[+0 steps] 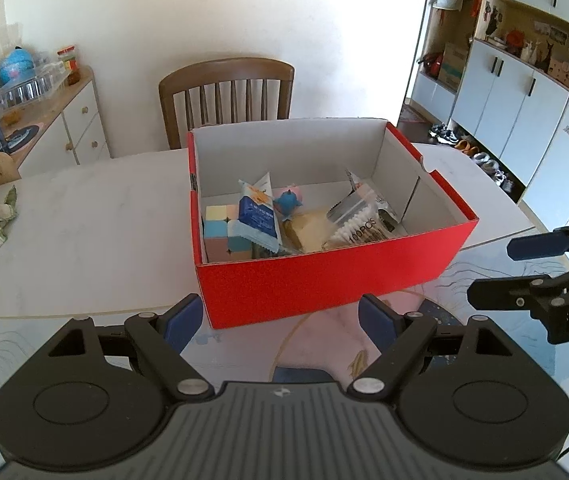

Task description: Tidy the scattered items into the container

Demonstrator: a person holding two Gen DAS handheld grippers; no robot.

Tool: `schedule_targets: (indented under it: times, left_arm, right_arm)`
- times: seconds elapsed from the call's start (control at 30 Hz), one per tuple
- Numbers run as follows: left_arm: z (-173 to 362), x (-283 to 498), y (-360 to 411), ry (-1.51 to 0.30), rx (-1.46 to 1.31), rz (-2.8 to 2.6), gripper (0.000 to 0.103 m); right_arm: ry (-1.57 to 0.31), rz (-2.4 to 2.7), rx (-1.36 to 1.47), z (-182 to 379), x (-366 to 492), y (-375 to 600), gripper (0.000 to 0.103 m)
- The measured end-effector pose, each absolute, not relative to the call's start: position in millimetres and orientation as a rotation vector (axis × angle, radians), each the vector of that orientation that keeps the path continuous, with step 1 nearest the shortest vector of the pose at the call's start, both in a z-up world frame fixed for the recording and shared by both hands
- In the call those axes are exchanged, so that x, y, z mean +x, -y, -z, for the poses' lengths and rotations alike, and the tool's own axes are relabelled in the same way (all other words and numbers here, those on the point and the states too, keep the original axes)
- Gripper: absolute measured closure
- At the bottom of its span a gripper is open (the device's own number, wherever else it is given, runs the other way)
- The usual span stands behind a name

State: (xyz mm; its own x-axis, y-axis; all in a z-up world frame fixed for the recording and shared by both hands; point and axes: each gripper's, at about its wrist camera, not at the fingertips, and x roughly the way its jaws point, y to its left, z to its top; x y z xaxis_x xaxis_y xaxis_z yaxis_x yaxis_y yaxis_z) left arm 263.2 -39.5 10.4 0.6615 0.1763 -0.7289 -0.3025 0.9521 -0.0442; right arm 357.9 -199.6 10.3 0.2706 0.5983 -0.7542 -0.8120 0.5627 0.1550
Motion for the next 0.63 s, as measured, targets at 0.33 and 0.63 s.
schedule_targets:
  times: [0.33, 0.63]
  left_arm:
    - [-6.4, 264.5, 38.8, -0.809, -0.172, -0.285, 0.018]
    - [-6.5, 262.6, 35.9, -0.792, -0.179, -0.298, 0.016]
  right_arm:
    - [-0.894, -0.955, -0.281, -5.8, 358.3, 199.4, 0.000]
    - [-0.906, -0.954, -0.280, -2.1, 358.5, 199.0, 0.000]
